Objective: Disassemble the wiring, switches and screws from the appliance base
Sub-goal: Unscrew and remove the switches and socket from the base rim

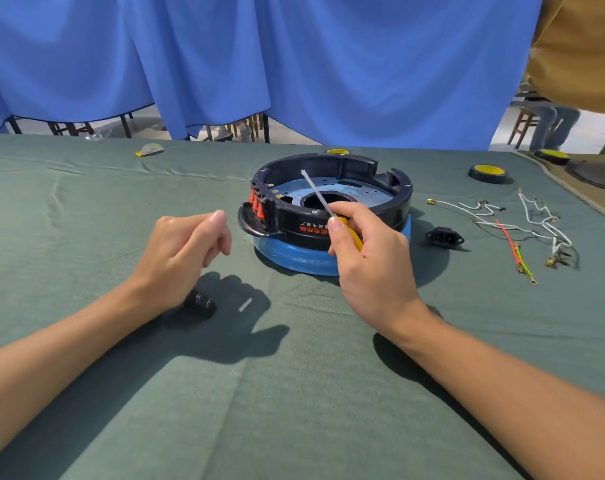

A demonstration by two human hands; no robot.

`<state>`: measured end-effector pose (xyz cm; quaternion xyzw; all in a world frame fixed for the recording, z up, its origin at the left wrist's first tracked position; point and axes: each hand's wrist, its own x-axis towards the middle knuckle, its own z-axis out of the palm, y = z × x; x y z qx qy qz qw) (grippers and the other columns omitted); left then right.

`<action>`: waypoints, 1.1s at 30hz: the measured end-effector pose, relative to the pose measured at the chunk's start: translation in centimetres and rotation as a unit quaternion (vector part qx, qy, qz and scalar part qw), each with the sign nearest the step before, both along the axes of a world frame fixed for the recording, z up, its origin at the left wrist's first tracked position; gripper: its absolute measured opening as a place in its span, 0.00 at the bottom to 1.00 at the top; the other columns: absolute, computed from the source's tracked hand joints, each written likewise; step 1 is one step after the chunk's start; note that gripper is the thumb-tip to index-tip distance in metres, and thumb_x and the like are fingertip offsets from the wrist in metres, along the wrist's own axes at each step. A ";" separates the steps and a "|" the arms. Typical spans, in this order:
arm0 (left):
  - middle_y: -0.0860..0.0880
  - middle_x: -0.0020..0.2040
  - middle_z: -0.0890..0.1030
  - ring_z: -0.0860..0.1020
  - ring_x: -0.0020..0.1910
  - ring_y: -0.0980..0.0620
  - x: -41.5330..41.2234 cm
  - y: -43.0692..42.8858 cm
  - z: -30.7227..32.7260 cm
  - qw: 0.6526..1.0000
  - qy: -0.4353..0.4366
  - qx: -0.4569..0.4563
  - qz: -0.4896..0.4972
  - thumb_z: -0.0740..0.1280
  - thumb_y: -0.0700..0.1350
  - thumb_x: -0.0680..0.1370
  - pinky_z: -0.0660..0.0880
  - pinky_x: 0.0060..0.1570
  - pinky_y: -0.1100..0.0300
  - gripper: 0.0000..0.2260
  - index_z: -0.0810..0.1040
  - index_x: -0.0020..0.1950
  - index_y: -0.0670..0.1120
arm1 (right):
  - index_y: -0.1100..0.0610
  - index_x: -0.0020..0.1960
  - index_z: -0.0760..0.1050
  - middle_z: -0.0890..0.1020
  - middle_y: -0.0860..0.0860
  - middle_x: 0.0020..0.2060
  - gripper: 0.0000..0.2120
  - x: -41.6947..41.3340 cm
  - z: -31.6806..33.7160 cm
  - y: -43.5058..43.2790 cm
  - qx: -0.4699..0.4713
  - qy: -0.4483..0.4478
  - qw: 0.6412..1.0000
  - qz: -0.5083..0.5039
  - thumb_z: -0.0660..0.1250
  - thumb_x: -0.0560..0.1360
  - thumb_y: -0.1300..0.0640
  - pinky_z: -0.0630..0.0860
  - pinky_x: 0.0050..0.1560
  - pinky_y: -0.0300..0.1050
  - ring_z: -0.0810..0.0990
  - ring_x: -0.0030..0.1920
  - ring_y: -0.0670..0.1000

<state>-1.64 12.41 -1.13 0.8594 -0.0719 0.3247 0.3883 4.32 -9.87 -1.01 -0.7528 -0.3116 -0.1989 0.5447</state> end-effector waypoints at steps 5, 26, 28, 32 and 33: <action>0.49 0.25 0.74 0.72 0.24 0.48 -2.0 -2.6 0.2 0.998 -0.022 0.065 -0.003 0.54 0.54 0.80 0.69 0.29 0.52 0.24 0.75 0.29 0.46 | 0.56 0.55 0.79 0.74 0.38 0.30 0.11 -0.1 0.1 -0.3 0.001 -0.002 1.000 -0.007 0.59 0.80 0.55 0.67 0.38 0.30 0.75 0.35 0.38; 0.51 0.21 0.67 0.63 0.21 0.52 3.2 -15.3 4.6 0.923 0.148 -0.355 -0.004 0.48 0.62 0.82 0.61 0.26 0.62 0.30 0.67 0.26 0.47 | 0.52 0.47 0.72 0.77 0.46 0.31 0.13 -1.2 2.9 -6.2 0.026 0.135 0.981 0.134 0.72 0.69 0.47 0.69 0.35 0.36 0.73 0.30 0.42; 0.49 0.25 0.71 0.66 0.23 0.53 4.2 -17.5 5.0 0.889 0.215 -0.404 -0.015 0.46 0.66 0.81 0.62 0.24 0.64 0.31 0.69 0.30 0.46 | 0.55 0.48 0.75 0.81 0.48 0.30 0.12 -1.0 3.2 -7.7 0.036 0.145 0.972 0.181 0.73 0.69 0.53 0.71 0.34 0.32 0.77 0.29 0.41; 0.47 0.33 0.75 0.71 0.30 0.50 5.5 -20.6 4.8 0.835 0.290 -0.467 -0.033 0.46 0.66 0.80 0.67 0.34 0.57 0.31 0.72 0.35 0.44 | 0.60 0.50 0.79 0.78 0.46 0.25 0.05 0.1 2.9 -10.3 0.039 0.162 0.970 0.175 0.71 0.74 0.66 0.67 0.27 0.28 0.72 0.24 0.41; 0.46 0.32 0.75 0.71 0.30 0.49 5.7 -21.2 4.8 0.824 0.306 -0.476 -0.035 0.46 0.66 0.80 0.67 0.34 0.57 0.31 0.73 0.37 0.43 | 0.61 0.50 0.80 0.78 0.47 0.24 0.07 0.5 2.7 -10.8 0.032 0.165 0.973 0.160 0.69 0.74 0.68 0.67 0.27 0.28 0.72 0.24 0.41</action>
